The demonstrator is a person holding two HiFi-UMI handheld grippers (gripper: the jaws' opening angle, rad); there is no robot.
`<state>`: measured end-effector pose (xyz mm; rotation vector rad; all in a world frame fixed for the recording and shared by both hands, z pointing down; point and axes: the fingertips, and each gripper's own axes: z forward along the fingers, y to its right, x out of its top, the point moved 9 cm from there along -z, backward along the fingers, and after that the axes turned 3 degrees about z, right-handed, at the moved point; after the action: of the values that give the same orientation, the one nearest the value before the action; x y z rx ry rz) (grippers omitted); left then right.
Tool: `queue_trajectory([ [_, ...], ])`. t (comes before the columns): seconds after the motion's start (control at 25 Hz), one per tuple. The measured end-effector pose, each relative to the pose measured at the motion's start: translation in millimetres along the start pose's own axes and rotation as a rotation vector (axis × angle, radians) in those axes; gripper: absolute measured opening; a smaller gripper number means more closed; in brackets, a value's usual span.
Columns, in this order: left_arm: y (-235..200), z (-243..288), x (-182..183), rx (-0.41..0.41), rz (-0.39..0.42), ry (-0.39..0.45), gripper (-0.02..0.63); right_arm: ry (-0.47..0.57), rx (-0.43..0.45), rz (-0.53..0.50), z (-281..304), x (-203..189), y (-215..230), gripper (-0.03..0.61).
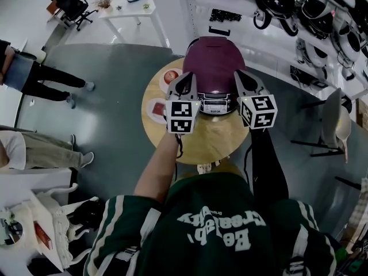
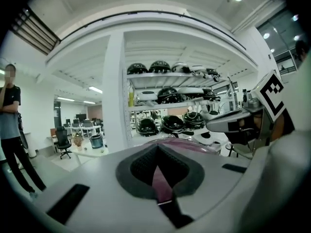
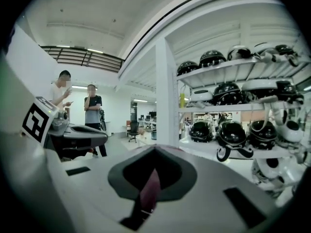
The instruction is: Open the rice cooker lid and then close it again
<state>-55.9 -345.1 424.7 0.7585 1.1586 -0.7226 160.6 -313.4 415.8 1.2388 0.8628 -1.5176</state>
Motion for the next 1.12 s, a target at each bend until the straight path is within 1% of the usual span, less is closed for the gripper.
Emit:
queue_trajectory([
  [0.16, -0.4, -21.1, 19.7, 0.003, 0.025, 0.055, -0.006, 0.063, -0.004, -0.01, -18.4, 17.5, -7.8, 0.005],
  [0.32, -3.4, -40.9, 35.4, 0.015, 0.024, 0.105, -0.006, 0.09, -0.017, -0.087, -34.3, 27.2, -20.0, 0.004],
  [0.48, -4.7, -52.5, 43.2, 0.01, 0.015, 0.139, -0.006, 0.098, -0.033, -0.105, -43.8, 26.7, -28.0, 0.005],
  [0.68, -1.6, -59.5, 44.5, -0.008, 0.013, 0.155, -0.006, 0.101, -0.052, -0.101, -51.1, 25.8, -33.3, 0.005],
  [0.88, -1.7, -63.2, 45.6, -0.008, 0.015, 0.165, -0.006, 0.116, -0.058, -0.102, -54.2, 30.0, -39.4, 0.005],
  [1.12, 5.1, -61.2, 43.1, -0.019, 0.016, 0.16, -0.005, 0.116, -0.054, -0.142, -57.0, 31.4, -43.8, 0.005],
])
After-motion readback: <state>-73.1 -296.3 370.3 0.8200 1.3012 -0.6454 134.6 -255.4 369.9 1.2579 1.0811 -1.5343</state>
